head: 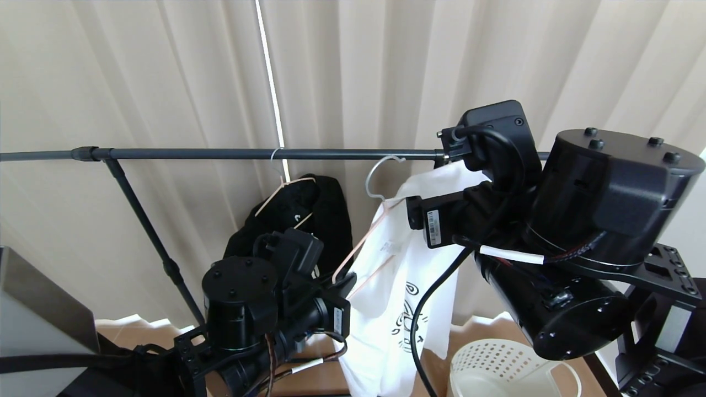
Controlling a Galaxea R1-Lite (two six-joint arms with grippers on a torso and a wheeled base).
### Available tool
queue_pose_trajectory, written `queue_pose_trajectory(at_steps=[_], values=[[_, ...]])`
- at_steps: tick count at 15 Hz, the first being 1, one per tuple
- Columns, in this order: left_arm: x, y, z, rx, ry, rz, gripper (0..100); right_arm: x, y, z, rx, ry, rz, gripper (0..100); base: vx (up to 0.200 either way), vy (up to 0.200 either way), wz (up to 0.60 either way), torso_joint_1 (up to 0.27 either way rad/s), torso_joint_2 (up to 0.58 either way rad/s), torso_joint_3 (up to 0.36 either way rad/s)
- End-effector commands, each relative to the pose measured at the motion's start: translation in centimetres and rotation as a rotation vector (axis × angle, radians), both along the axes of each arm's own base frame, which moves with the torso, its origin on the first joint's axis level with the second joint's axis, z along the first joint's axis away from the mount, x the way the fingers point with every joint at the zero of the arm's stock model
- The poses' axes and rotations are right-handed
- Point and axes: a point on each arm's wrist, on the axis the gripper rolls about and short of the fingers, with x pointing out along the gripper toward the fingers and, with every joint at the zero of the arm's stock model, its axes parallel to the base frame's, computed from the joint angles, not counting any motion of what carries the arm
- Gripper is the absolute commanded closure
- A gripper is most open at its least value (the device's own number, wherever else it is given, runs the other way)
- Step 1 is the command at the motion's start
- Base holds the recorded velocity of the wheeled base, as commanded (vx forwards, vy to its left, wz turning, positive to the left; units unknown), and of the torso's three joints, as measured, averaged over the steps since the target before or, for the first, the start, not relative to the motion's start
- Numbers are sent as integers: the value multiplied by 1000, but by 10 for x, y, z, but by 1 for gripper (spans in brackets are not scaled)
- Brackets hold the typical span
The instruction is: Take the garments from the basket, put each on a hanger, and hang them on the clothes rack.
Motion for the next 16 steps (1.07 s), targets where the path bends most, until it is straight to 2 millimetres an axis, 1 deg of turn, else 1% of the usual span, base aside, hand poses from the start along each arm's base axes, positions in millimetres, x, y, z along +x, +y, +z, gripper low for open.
queue_pose_trajectory(at_steps=[1, 6, 9, 11, 14, 15, 16], values=[[3, 0, 2, -8, -7, 10, 100, -1, 0, -2, -5, 3, 1, 0, 0, 0, 0, 0, 0, 0], [11, 5, 5, -20, -19, 36, 100, -2, 1, -2, -10, 6, 7, 0, 0, 0, 0, 0, 0, 0], [12, 5, 8, -26, -28, 39, 100, -5, 2, -5, -17, 10, 19, 0, 0, 0, 0, 0, 0, 0], [11, 6, 11, -33, -36, 42, 100, -8, -1, -7, -34, 19, 32, 0, 0, 0, 0, 0, 0, 0], [11, 8, 15, -43, -44, 45, 100, -12, -5, -9, -59, 21, 75, 0, 0, 0, 0, 0, 0, 0], [9, 10, 17, -45, -46, 44, 100, -19, -11, -8, -70, 21, 138, 0, 0, 0, 0, 0, 0, 0], [9, 10, 17, -46, -47, 44, 100, -21, -14, -8, -74, 24, 171, 0, 0, 0, 0, 0, 0, 0]])
